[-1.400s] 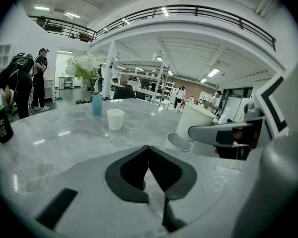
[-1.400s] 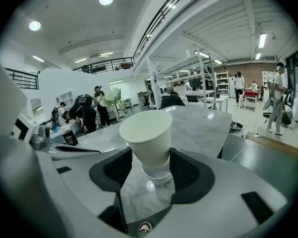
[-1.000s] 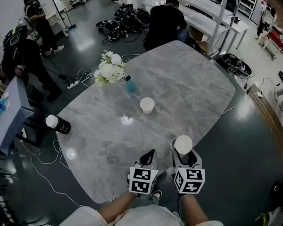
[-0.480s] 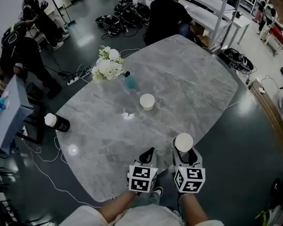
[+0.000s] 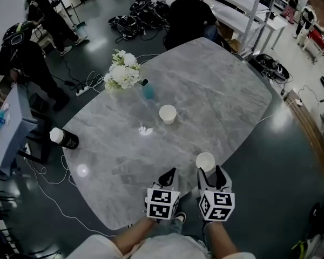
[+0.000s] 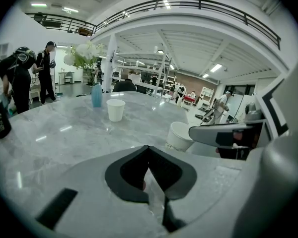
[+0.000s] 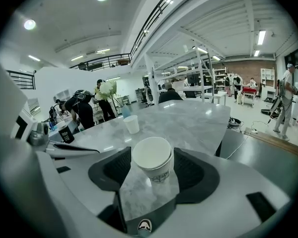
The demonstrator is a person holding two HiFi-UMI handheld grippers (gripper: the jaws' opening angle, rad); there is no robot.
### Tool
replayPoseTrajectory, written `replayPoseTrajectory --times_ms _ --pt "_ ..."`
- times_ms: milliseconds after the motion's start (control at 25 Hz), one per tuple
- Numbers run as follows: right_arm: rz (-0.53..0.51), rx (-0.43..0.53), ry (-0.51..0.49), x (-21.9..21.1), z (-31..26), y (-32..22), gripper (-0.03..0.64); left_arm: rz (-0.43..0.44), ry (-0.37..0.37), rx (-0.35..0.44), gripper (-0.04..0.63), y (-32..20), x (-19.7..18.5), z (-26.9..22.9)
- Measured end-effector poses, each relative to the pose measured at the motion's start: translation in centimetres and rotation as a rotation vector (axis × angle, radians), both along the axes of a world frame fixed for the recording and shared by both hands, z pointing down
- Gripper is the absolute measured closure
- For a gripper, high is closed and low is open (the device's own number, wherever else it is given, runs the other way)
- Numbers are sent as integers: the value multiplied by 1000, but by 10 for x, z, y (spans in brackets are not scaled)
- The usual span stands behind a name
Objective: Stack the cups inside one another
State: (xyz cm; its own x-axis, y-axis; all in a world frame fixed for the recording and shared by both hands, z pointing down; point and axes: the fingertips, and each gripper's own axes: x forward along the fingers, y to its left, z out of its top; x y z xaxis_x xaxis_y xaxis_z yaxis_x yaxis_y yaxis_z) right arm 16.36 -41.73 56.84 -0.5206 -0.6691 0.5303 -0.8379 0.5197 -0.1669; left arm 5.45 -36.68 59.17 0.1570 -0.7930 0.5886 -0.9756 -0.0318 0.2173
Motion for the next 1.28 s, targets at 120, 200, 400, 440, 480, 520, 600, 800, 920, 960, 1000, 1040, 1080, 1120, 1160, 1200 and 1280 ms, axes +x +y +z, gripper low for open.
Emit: replayPoseTrajectory --times_ms 120,200,400,440,480,520,600,800,920,960,1000,1040,1080,1120,1160,1200,1280 --pt "16 11 -4 3 -4 -1 391 2 1 4 600 1 1 -2" --pt "29 18 4 7 -8 -1 393 2 0 8 600 2 1 -3" --pt "49 48 -12 13 -22 -1 394 -5 0 25 600 4 2 -13" --pt "50 56 -16 14 -25 -1 396 -9 0 32 600 4 2 -16" --pt "51 66 -19 15 -29 -1 397 -12 -3 41 600 5 1 -18" --pt "52 78 -22 16 -33 0 402 -15 -7 49 600 5 0 -20" --pt "57 102 -32 19 -43 1 421 -17 -11 58 600 7 -1 -28" --pt "67 144 -51 27 -63 7 500 -31 -25 92 600 15 -2 -47" --pt "71 173 -55 30 -75 11 554 -47 -22 128 600 19 -1 -63" --pt "69 182 -54 31 -79 14 569 -50 -23 138 600 21 0 -68" --pt "65 190 -54 32 -83 17 580 -51 -24 147 600 23 1 -72" --pt "58 198 -54 32 -87 20 588 -51 -24 155 600 26 3 -76" --pt "48 204 -54 33 -90 24 591 -49 -21 160 600 29 6 -78" --pt "39 210 -55 33 -92 28 592 -46 -15 165 600 32 10 -81" --pt "32 214 -56 34 -95 31 594 -43 -9 171 600 34 14 -83" --pt "26 218 -59 35 -97 33 597 -41 -7 177 600 36 17 -85" --pt "19 223 -67 37 -102 37 597 -39 -10 190 600 39 24 -90"
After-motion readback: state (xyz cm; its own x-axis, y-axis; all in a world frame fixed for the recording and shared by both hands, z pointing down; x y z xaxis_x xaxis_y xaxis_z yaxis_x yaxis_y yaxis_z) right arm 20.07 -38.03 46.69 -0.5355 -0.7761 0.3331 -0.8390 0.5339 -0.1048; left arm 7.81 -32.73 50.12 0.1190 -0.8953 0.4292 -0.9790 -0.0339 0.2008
